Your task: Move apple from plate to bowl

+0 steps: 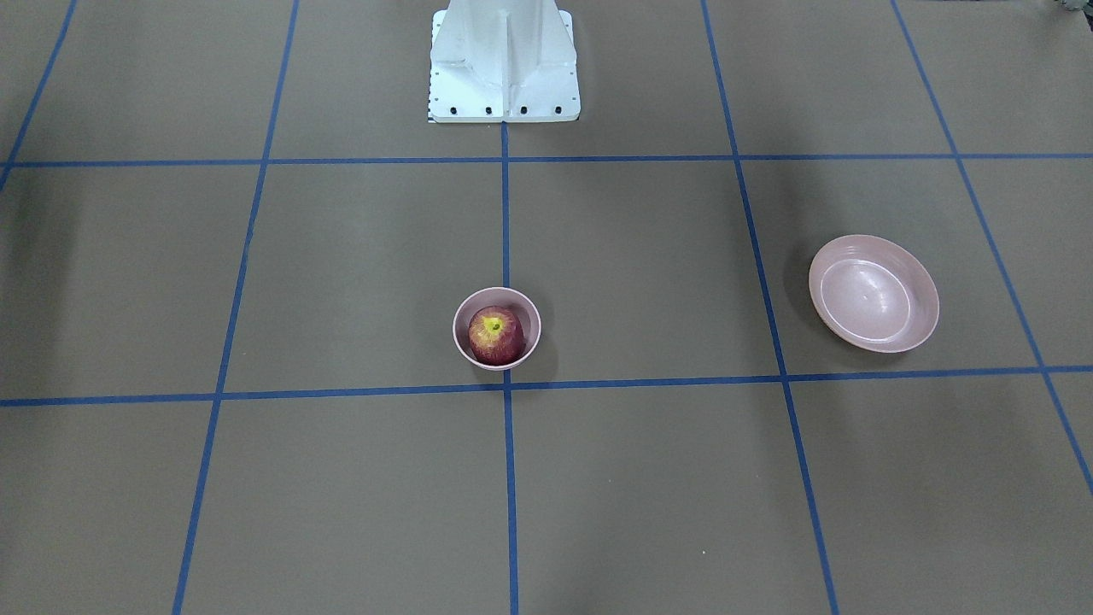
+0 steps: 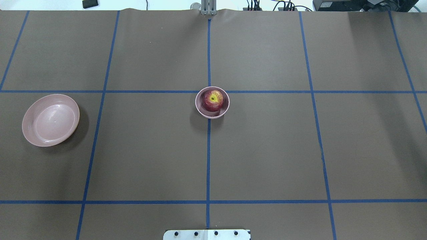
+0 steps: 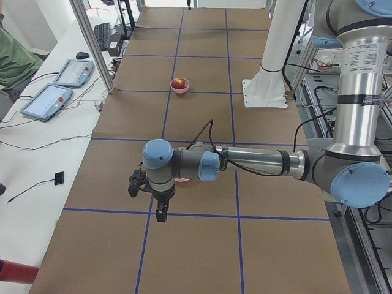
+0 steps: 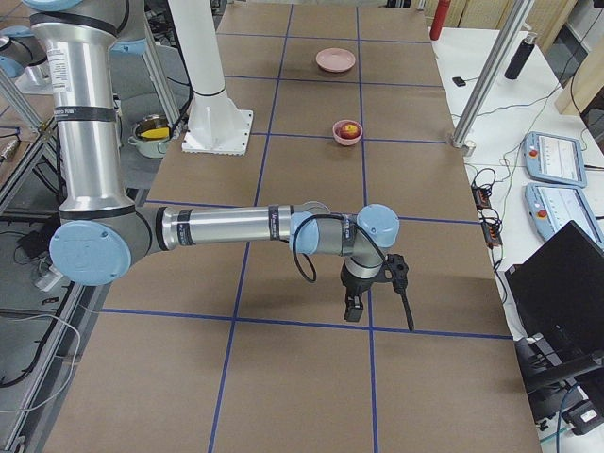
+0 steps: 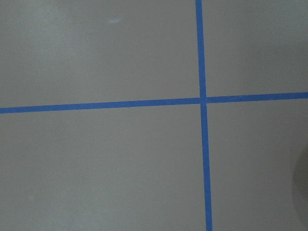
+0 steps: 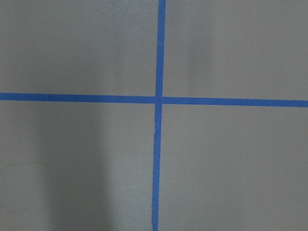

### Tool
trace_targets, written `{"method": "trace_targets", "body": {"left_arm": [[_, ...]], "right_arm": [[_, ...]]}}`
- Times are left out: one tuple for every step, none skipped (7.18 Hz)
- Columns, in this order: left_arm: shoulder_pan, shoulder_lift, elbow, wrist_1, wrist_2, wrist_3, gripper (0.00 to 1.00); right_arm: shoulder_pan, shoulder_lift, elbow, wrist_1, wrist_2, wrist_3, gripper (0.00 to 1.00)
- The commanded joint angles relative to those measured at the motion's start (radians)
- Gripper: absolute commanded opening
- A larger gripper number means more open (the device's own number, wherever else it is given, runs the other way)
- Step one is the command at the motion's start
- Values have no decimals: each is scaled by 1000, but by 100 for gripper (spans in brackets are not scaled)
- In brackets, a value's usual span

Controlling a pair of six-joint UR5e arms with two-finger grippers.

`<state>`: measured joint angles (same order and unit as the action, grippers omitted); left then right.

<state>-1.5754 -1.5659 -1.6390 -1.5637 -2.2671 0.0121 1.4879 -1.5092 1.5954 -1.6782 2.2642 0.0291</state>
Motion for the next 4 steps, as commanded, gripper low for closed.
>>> {"method": "trace_targets", "body": {"left_arm": [[0,0,1,1,1,0,99],[0,1,2,-1,0,0,99],[0,0,4,-1,1,2,99],[0,0,5,-1,1,3,99]], "right_arm": [[0,0,0,0,0,0,100],[2,0,0,-2,0,-2,100],[3,0,1,-3,0,-2,100],[3,0,1,-3,0,-2,100]]}}
